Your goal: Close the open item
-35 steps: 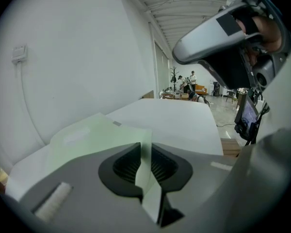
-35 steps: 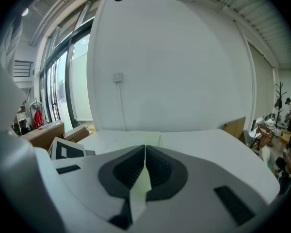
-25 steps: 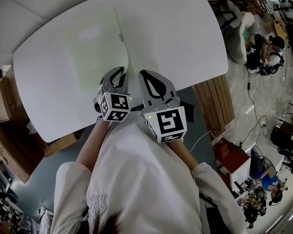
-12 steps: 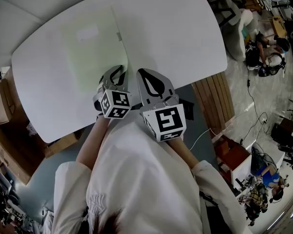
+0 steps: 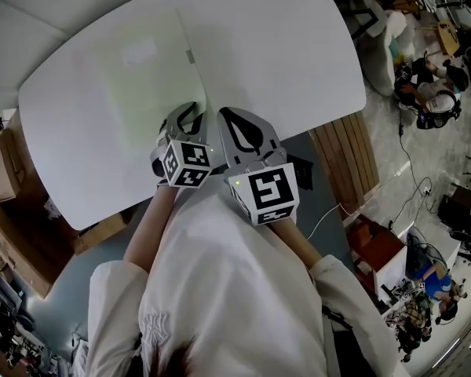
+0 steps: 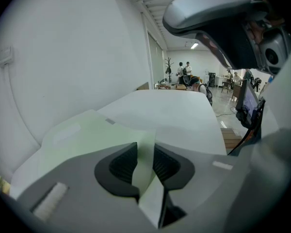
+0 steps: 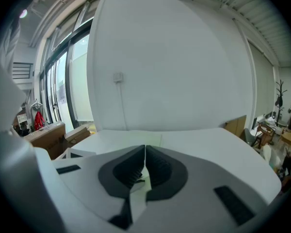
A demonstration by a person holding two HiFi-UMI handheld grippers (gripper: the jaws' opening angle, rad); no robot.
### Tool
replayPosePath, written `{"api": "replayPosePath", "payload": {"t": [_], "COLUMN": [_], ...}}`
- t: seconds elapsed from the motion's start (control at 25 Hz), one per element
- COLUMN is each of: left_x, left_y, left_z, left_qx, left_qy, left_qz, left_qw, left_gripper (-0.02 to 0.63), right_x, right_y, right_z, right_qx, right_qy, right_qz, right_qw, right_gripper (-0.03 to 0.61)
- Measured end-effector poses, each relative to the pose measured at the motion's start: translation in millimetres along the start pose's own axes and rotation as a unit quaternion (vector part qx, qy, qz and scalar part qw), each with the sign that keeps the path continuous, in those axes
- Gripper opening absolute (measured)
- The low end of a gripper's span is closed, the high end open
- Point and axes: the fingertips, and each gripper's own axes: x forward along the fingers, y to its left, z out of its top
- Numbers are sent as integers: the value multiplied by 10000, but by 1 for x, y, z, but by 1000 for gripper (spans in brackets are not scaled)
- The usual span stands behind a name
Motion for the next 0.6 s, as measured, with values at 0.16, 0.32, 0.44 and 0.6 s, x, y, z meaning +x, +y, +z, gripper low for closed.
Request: {"api": "replayPosePath", "payload": {"t": [0.16, 0.32, 0.44, 0.6], "left_x": [-1, -3, -3, -4], "left_y": [0, -2, -6, -12], "left_z": [2, 2, 2, 2], "left_qx": [56, 63, 90, 87], "left_qy": [-55, -69, -79, -51], "left_qz": [47, -7, -142, -410], "left_qw": [10000, 10000, 9998, 9991], "left_gripper": [89, 100, 115, 140], "right_x": [-1, -2, -2, -1], "right_y": [0, -1, -1, -2], "right_z": [0, 2, 0, 1], "right_qx": [15, 37, 59, 79], "right_qy": [20, -3, 57, 77], "right_qz": [17, -15, -4, -11], "right_qw": [10000, 10000, 10000, 9999], "right_gripper": [11, 11, 11, 11]}}
